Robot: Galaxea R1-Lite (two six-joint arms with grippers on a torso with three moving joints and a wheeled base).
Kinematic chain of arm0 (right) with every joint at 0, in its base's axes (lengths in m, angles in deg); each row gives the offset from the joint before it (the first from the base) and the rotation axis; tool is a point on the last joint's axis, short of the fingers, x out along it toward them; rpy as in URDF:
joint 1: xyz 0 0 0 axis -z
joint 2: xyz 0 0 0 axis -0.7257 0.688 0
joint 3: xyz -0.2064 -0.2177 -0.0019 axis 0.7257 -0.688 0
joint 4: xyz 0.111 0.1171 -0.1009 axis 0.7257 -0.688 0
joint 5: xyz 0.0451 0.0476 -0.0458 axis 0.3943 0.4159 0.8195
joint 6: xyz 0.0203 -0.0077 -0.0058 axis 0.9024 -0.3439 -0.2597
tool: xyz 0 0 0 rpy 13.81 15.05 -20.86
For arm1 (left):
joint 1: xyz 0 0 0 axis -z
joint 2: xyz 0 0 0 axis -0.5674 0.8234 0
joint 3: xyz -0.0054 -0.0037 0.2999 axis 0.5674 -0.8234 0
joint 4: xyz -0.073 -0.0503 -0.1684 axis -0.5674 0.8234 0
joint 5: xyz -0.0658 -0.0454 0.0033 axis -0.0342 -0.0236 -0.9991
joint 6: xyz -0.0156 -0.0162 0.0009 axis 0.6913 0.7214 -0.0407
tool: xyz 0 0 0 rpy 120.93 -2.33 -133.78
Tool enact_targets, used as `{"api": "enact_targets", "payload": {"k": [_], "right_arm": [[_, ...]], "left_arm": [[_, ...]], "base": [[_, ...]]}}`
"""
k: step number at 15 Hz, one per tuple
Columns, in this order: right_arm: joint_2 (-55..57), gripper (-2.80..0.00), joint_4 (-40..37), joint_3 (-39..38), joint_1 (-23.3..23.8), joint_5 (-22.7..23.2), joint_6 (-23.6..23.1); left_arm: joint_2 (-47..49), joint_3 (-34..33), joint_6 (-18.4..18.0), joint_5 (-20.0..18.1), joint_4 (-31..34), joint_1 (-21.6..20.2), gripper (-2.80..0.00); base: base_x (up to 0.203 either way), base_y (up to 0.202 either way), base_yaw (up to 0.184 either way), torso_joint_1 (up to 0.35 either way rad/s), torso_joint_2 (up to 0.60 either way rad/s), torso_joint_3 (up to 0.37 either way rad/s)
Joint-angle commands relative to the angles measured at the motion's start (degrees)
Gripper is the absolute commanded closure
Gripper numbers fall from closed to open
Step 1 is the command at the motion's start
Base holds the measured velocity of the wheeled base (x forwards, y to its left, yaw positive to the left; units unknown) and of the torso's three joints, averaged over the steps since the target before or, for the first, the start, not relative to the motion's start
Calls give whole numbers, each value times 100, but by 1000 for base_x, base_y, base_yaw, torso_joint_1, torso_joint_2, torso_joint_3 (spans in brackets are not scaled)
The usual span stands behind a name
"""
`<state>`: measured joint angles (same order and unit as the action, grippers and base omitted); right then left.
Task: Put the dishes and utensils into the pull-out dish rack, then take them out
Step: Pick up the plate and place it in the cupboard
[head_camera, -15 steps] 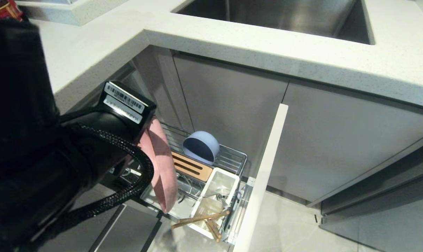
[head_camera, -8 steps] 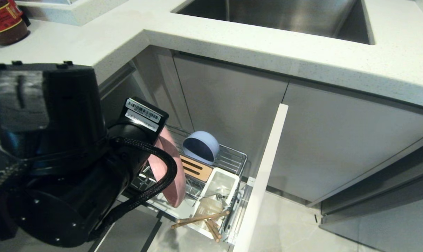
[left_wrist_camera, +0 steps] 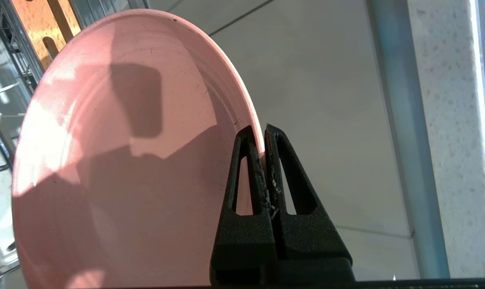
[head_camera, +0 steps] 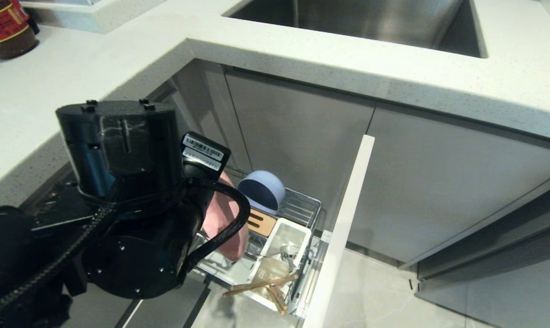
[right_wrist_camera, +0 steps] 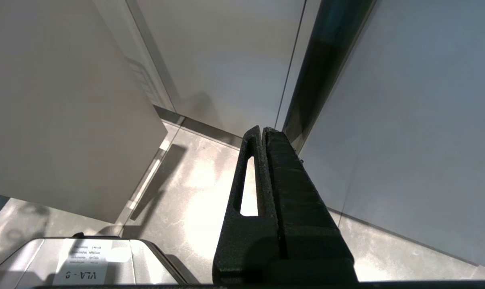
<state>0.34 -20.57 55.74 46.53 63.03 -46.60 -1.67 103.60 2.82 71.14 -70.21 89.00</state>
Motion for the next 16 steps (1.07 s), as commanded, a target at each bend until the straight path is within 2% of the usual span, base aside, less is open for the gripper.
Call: {"api": "enact_targets", "payload": {"k": [1, 6, 16], "right_arm": [[2, 0, -1, 0, 2, 2, -3], [2, 0, -1, 0, 1, 0, -3], [2, 0, -1, 0, 1, 2, -3]], "left_arm": [[123, -21, 38, 35, -139, -41, 0], [299, -67, 35, 29, -516, -195, 0], [399, -199, 73, 38, -699, -332, 0]], "base": [[0, 0, 0, 0, 0, 0], [0, 0, 0, 0, 0, 0], [0, 0, 0, 0, 0, 0]]}}
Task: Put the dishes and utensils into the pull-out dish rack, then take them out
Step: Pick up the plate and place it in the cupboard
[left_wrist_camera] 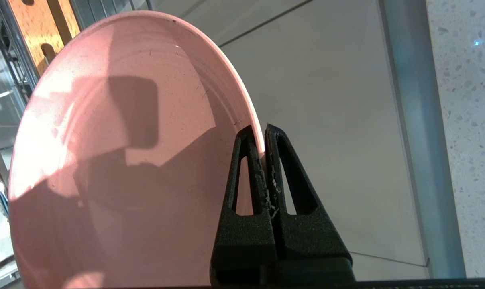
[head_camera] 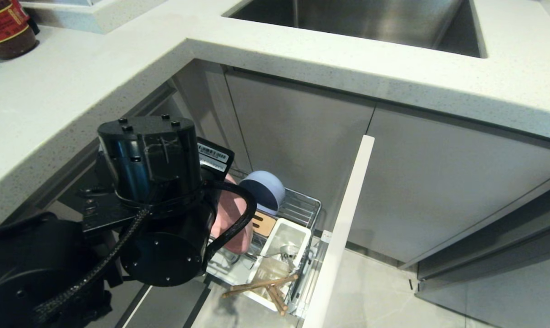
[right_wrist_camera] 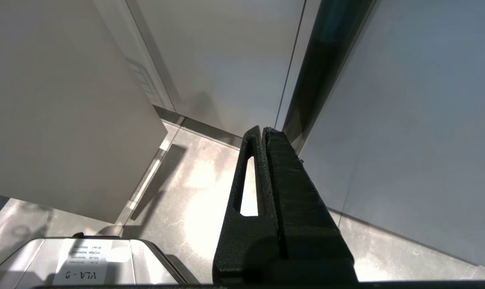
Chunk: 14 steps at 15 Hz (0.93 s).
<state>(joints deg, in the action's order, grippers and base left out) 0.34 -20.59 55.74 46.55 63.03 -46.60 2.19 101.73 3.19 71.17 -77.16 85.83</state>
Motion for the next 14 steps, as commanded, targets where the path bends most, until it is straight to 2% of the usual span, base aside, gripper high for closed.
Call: {"api": "enact_targets", "payload": {"k": [1, 14], "right_arm": [[2, 0, 1, 0, 0, 0, -3], [2, 0, 1, 0, 2, 2, -4]], "left_arm": [[5, -33, 44, 41, -3, -25, 0], [-159, -87, 54, -29, -232, -61, 0]], "base": [[0, 0, 0, 0, 0, 0], [0, 0, 0, 0, 0, 0]]}}
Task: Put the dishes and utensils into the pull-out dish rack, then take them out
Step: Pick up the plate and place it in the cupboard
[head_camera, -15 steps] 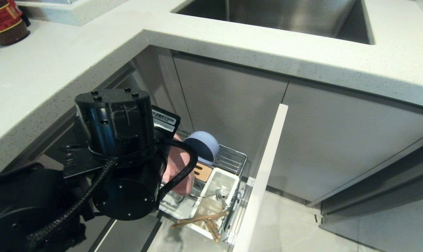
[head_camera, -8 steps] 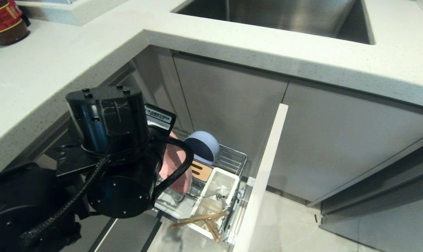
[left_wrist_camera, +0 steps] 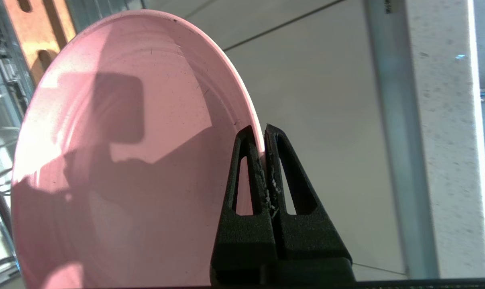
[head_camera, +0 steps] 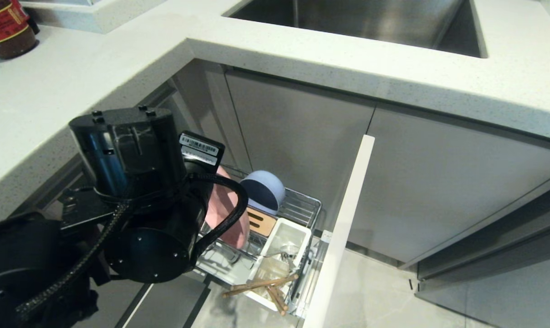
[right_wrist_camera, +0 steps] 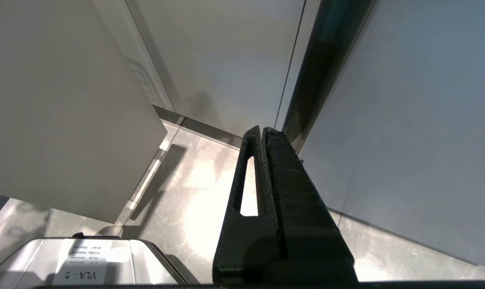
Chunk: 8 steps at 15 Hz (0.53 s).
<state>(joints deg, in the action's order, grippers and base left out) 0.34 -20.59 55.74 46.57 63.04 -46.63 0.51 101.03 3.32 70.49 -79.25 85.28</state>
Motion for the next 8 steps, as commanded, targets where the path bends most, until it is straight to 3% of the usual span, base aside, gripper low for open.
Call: {"api": "enact_targets", "payload": {"k": [1, 8], "right_arm": [[2, 0, 1, 0, -5, 1, 0], [2, 0, 1, 0, 4, 1, 0]], "left_arm": [[14, -47, 52, 45, -23, -42, 0], [58, -109, 138, 100, 32, -131, 0]], "base": [[0, 0, 0, 0, 0, 0], [0, 0, 0, 0, 0, 0]]}}
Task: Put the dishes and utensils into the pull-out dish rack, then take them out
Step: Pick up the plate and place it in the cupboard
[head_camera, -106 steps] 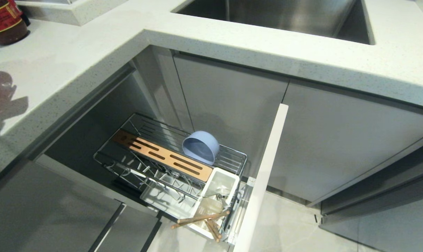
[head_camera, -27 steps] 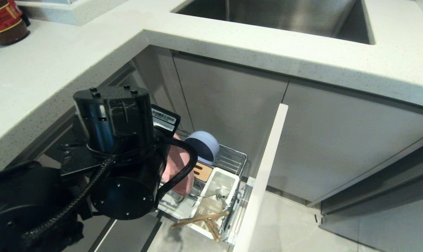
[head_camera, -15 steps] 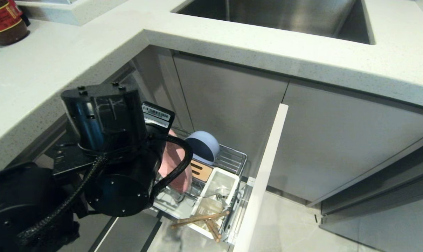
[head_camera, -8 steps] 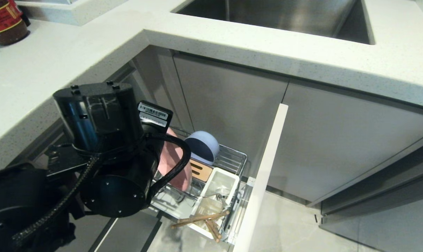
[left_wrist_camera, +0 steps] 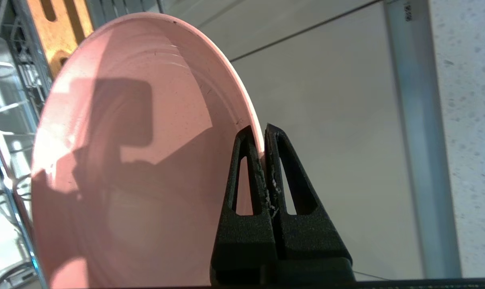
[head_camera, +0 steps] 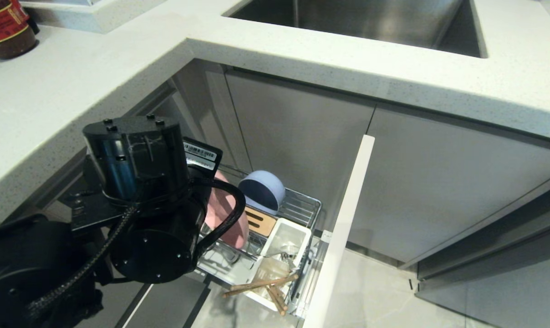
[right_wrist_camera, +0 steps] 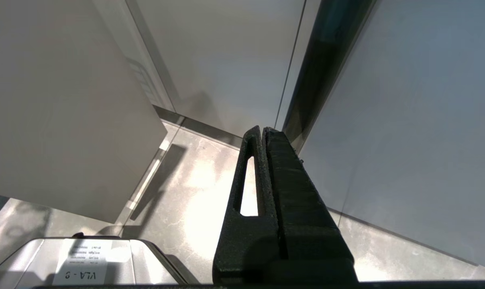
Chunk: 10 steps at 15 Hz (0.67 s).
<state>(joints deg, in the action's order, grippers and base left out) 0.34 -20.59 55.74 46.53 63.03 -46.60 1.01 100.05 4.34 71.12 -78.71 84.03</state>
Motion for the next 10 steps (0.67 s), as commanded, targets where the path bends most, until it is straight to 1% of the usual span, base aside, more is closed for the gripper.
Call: {"api": "enact_targets", "payload": {"k": [1, 3, 4, 8, 10], "right_arm": [[2, 0, 1, 0, 0, 2, -3], [2, 0, 1, 0, 2, -3, -8], [2, 0, 1, 0, 8, 1, -3], [2, 0, 1, 0, 0, 0, -3], [2, 0, 1, 0, 0, 2, -3]], "left_arm": [[11, -35, 35, 45, -16, -6, 0], [27, -72, 34, 87, 92, -45, 0], [33, -72, 58, 136, 316, -57, 0], [90, -72, 490, 161, 1078, -52, 0], [149, -63, 661, 152, 1322, -50, 0]], "base": [[0, 0, 0, 0, 0, 0], [0, 0, 0, 0, 0, 0], [0, 0, 0, 0, 0, 0], [0, 0, 0, 0, 0, 0], [0, 0, 0, 0, 0, 0]]}}
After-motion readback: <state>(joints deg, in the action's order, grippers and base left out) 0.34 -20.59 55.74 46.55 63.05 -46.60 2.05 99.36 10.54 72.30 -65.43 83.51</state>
